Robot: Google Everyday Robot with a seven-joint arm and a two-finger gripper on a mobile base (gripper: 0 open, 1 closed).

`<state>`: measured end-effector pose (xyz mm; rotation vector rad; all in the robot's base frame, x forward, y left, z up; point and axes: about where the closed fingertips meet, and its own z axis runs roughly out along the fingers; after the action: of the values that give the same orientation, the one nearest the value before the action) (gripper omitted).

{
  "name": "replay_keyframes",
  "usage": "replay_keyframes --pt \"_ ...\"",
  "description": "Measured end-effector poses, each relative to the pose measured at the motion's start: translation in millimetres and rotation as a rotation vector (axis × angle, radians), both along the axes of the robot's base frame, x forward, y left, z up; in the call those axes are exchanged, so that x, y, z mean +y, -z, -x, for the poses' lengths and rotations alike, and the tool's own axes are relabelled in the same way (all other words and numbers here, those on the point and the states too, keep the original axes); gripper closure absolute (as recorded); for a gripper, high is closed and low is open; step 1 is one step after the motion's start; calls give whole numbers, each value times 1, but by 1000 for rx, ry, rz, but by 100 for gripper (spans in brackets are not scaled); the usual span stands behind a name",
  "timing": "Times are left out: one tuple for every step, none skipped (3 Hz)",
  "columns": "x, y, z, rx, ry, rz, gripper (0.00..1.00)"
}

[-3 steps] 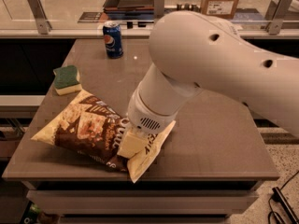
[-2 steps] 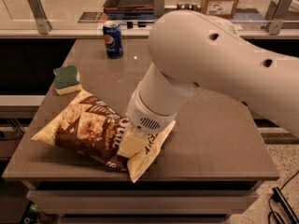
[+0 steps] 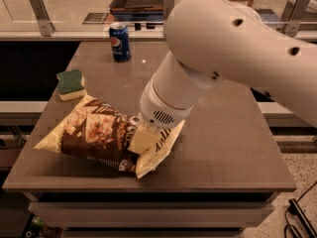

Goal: Move brown chip bag near pepsi can

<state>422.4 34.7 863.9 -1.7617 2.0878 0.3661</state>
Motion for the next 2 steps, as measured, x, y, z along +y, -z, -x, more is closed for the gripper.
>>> replay_keyframes --pt "-5 -17 -19 -31 27 -30 100" --pt "-10 -35 -36 -59 45 -58 100"
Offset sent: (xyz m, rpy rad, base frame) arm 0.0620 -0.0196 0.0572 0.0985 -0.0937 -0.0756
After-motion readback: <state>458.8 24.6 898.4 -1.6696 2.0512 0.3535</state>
